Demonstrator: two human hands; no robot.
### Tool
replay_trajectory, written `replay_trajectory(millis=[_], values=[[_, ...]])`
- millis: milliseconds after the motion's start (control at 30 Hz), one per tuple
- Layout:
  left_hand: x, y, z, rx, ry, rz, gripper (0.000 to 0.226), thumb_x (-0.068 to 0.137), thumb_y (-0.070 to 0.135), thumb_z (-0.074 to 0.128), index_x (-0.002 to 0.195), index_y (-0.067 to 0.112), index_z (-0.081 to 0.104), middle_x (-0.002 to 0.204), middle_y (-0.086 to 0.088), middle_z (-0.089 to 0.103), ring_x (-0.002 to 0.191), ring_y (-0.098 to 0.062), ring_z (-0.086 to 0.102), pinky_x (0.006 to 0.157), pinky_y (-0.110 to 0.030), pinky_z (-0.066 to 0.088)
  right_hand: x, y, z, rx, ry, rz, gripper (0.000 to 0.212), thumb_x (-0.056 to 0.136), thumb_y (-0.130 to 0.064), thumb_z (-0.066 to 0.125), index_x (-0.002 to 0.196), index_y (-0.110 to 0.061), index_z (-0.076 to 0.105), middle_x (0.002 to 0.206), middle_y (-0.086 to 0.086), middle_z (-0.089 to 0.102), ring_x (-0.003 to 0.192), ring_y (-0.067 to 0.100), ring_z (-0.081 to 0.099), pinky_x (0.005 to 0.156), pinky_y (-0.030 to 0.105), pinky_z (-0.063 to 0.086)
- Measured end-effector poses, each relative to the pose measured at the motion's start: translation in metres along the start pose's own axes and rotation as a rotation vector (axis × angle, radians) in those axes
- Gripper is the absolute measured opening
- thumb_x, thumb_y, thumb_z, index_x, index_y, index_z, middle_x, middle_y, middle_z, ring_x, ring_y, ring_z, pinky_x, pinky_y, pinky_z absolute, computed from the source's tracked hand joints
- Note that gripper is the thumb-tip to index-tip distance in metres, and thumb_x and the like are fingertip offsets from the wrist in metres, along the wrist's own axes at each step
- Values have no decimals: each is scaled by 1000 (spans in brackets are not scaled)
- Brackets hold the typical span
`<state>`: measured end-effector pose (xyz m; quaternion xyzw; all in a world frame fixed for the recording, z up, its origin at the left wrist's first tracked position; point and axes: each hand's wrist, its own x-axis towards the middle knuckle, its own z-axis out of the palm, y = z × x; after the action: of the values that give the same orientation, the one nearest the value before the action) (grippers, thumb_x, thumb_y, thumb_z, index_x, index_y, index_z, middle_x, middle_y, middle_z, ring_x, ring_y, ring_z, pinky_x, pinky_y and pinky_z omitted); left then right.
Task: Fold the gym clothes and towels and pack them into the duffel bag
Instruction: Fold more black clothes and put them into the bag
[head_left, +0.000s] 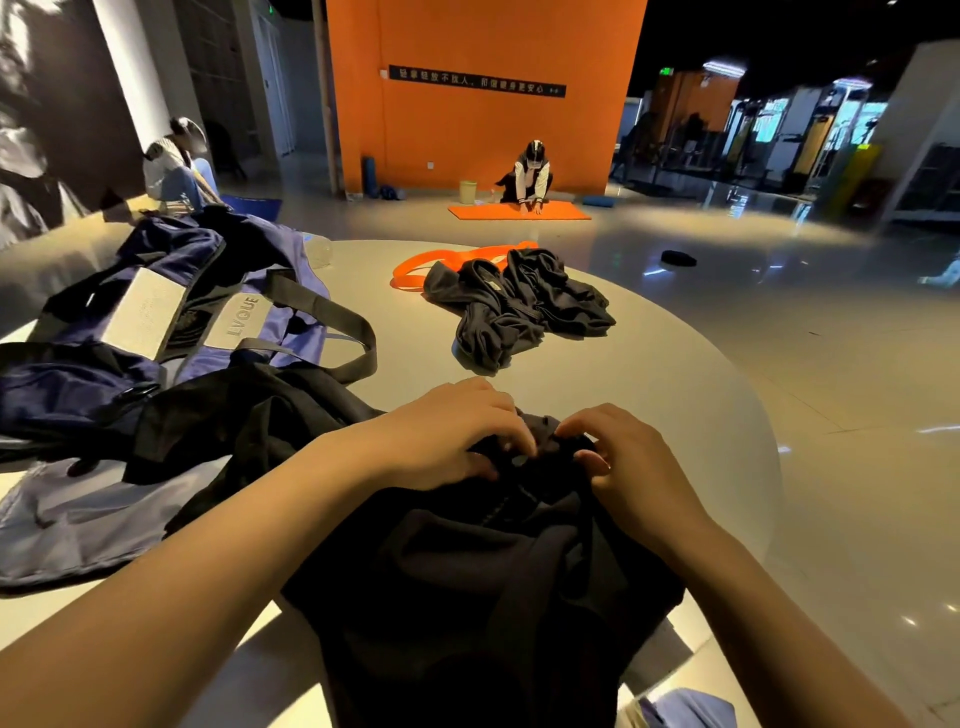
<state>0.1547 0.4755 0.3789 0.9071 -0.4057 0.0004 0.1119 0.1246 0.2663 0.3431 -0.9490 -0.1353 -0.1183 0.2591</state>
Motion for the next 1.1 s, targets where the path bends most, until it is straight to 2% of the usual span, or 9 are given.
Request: replay_trajectory(millis=[167,333,433,567,667,767,867,967,1100], values=[[1,-4,-7,10,103,51,15,90,20,64,104,25,68,104,12,59,101,-6,44,88,-26,37,7,8,3,-35,8,-6,35,83,3,64,108,-21,63,111,-2,56,94,12,47,87,22,44],[1,-2,-58,-189,448,55,18,86,10,68,97,25,66,100,8,64,93,-5,53,83,-15,41,31,2,-19,-18,32,-67,28,85,-3,67,108,-19,64,113,-2,55,97,15,51,91,26,48],[9,-1,-106,-271,649,35,16,87,4,66,96,18,66,96,5,66,93,-7,59,85,-12,44,51,-7,-50,-14,184,-150,23,89,-3,62,107,-18,66,115,-1,58,97,15,57,88,28,51],[20,-1,-174,-237,979,66,15,86,5,61,96,15,65,94,4,65,93,-12,62,85,-17,48,68,-35,-111,164,381,-239,19,89,-8,63,96,-26,62,100,-7,60,88,6,60,73,11,49],[28,3,-198,-70,947,63,13,87,5,63,96,15,64,94,4,63,87,-10,59,80,-13,46,71,-58,-140,240,432,-328,19,87,-17,63,88,-35,58,89,-20,59,82,-4,60,69,7,47],[33,4,-207,33,930,36,11,89,6,64,99,12,65,96,3,62,89,-17,60,79,-27,51,78,-71,-144,226,299,-328,21,88,-20,62,86,-40,54,87,-22,58,78,-6,59,68,7,48],[32,6,-214,77,982,66,10,89,10,63,99,12,65,95,4,63,87,-16,60,79,-34,53,89,-71,-134,230,251,-283,9,89,-24,62,94,-31,59,90,-22,58,83,-7,57,67,3,45],[29,11,-221,144,1010,120,12,89,11,62,101,9,65,97,1,64,90,-20,61,80,-38,54,100,-69,-128,286,227,-240,12,92,-24,60,104,-23,61,95,-17,60,85,-8,55,68,3,45],[21,15,-227,196,1034,114,12,90,13,62,101,9,65,100,-4,67,91,-20,62,79,-39,54,102,-85,-134,371,384,-287,7,93,-25,57,98,-23,62,93,-10,64,81,-1,58,67,12,47]])
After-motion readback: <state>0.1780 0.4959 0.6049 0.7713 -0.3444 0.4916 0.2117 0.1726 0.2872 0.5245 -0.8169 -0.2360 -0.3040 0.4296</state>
